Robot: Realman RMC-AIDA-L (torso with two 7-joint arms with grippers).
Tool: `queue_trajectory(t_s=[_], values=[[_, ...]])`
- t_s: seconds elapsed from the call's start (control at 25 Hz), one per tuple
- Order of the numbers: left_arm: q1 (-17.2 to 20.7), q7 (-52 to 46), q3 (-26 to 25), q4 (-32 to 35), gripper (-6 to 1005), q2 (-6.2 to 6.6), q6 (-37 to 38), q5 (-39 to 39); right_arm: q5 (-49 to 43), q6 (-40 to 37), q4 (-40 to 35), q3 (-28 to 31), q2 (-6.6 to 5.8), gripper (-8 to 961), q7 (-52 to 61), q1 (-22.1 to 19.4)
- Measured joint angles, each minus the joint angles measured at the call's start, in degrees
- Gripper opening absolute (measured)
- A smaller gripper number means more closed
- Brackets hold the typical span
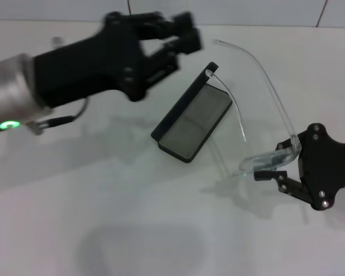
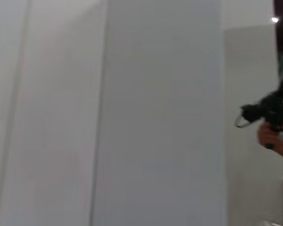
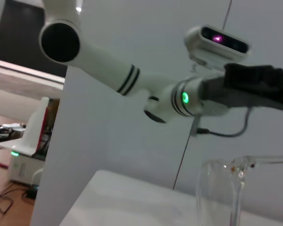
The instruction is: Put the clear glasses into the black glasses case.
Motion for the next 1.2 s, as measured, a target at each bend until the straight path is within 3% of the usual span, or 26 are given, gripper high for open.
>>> queue_trajectory(t_s=[0.2,0.44,1.2], values=[[-3.49,0.06,5.76,-0.06,191,0.01,-4.66,1.40,0.31,-0.18,2.67,-0.29,0.02,109,-1.44,0.49],[-5.01,0.08,10.07,-0.01,51,-0.06,-7.70,3.36,-0.31,0.64,2.98,-1.23,0.05,108,-1.53,0.63],[-5.59,0.20,14.94,-0.58,57,-0.15,-12.31,5.67,0.11,1.95,2.58,-3.03,0.01,108,-1.23,2.91]])
